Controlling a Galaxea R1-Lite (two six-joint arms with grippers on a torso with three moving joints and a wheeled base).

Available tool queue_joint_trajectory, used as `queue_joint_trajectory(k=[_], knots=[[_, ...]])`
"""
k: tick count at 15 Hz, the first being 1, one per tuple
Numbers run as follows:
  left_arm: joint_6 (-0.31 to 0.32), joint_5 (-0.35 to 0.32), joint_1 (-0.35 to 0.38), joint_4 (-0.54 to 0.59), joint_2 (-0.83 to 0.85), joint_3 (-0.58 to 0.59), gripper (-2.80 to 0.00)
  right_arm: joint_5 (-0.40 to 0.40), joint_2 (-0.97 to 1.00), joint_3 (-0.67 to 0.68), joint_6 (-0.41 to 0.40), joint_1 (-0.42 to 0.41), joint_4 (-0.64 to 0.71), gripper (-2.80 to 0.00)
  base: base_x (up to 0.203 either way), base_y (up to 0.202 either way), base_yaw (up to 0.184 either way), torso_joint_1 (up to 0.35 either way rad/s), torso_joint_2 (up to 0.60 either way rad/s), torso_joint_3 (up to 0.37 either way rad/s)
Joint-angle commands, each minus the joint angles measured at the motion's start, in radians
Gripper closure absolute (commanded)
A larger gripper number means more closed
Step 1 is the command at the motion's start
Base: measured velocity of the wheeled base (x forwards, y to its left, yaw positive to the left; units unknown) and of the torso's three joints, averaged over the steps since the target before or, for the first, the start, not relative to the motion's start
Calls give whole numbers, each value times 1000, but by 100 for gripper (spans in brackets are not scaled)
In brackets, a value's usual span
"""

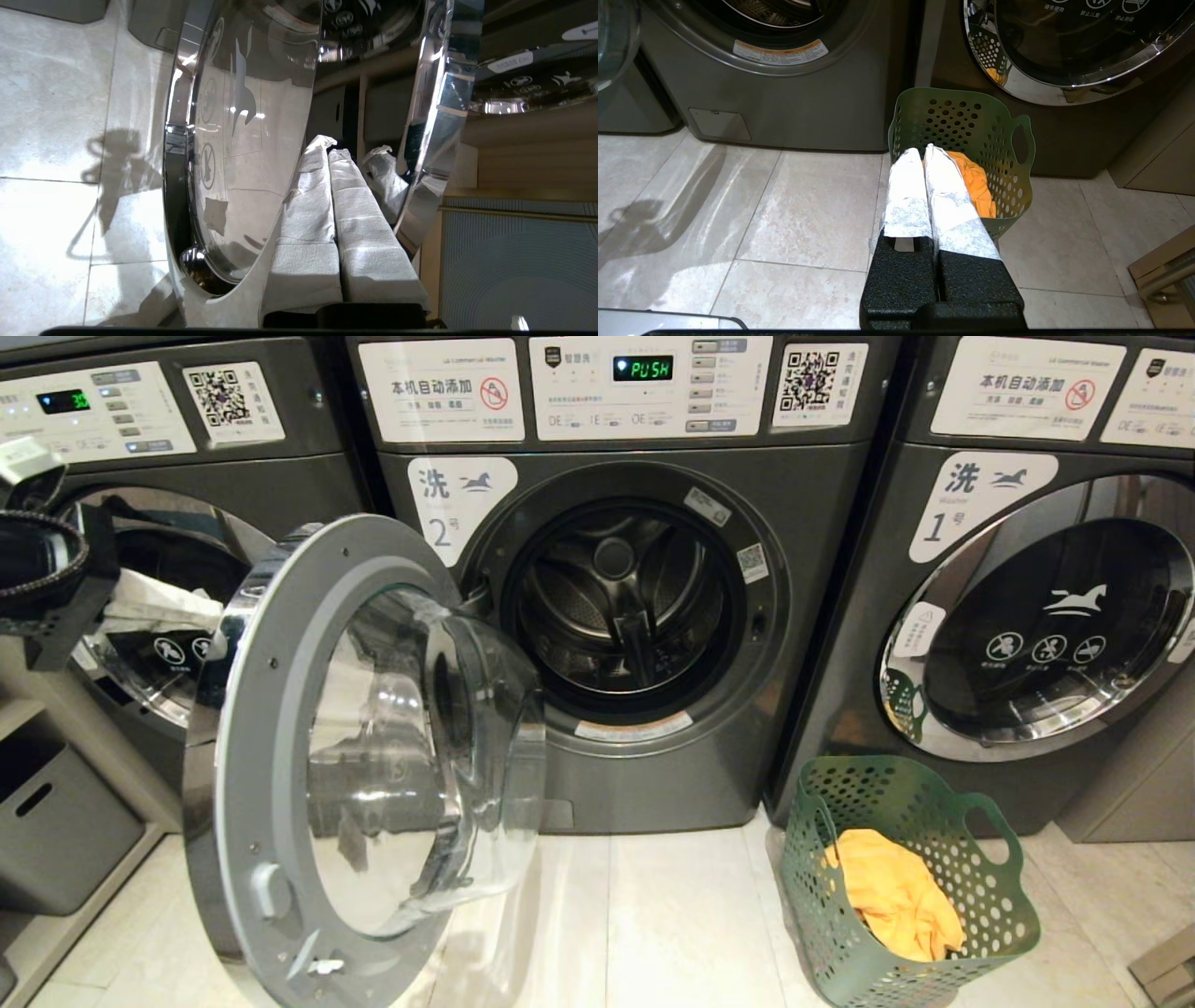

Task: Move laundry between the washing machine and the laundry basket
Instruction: Close the washing machine door with the left hand

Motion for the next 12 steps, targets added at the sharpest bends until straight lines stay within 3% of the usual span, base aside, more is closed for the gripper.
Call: queue_joint_trajectory(k=[1,4,6,10,12], knots=[[-4,-2,-47,2,-5,9,0,1,1,0,-2,0,0,0,0,0,0,0,0,0],[-4,-1,-165,-27,25,11,0,1,1,0,-2,0,0,0,0,0,0,0,0,0],[-3,17,-247,-113,90,10,0,1,1,0,-5,0,0,0,0,0,0,0,0,0],[-35,147,-422,-332,252,-23,0,-1,1,0,-8,0,-2,0,0,0,0,0,0,0],[-71,275,-494,-478,352,-83,0,-1,1,0,-6,0,-2,0,0,0,0,0,0,0]])
